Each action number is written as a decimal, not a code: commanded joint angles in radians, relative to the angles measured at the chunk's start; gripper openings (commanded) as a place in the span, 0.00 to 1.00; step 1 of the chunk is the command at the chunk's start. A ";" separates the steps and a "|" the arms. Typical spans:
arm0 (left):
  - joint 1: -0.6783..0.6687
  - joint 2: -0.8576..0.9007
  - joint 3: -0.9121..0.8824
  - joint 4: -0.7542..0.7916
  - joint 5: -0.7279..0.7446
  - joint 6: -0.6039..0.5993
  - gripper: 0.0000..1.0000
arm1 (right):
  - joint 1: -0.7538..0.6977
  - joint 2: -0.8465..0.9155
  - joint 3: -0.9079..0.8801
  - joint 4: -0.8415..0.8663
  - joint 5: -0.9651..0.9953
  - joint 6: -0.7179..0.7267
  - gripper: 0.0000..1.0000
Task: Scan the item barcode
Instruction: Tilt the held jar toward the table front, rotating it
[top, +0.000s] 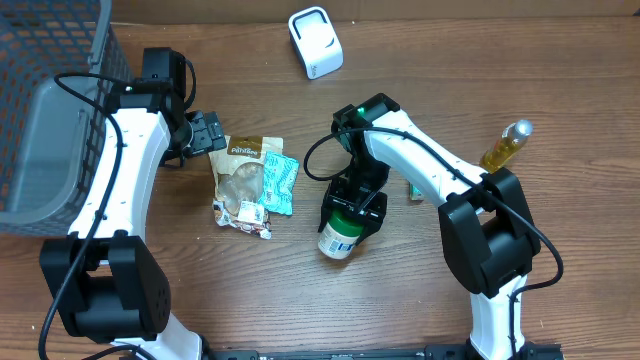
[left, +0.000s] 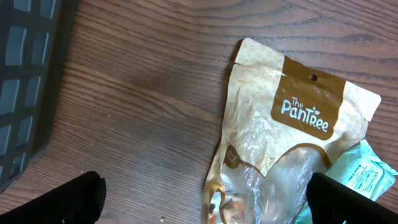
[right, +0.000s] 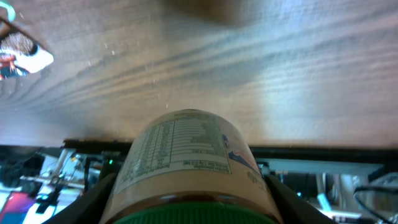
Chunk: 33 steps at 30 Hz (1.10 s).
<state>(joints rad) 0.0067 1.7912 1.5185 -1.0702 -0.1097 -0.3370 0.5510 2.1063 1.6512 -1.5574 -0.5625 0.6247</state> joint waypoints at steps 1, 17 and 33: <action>0.000 -0.019 0.015 0.001 -0.005 0.001 1.00 | 0.001 0.002 0.027 -0.021 -0.069 -0.005 0.49; 0.000 -0.019 0.015 0.001 -0.005 0.001 1.00 | 0.001 0.002 0.027 -0.118 -0.159 -0.005 0.37; 0.000 -0.019 0.015 0.001 -0.005 0.001 1.00 | 0.001 0.002 0.027 -0.138 -0.203 -0.005 0.33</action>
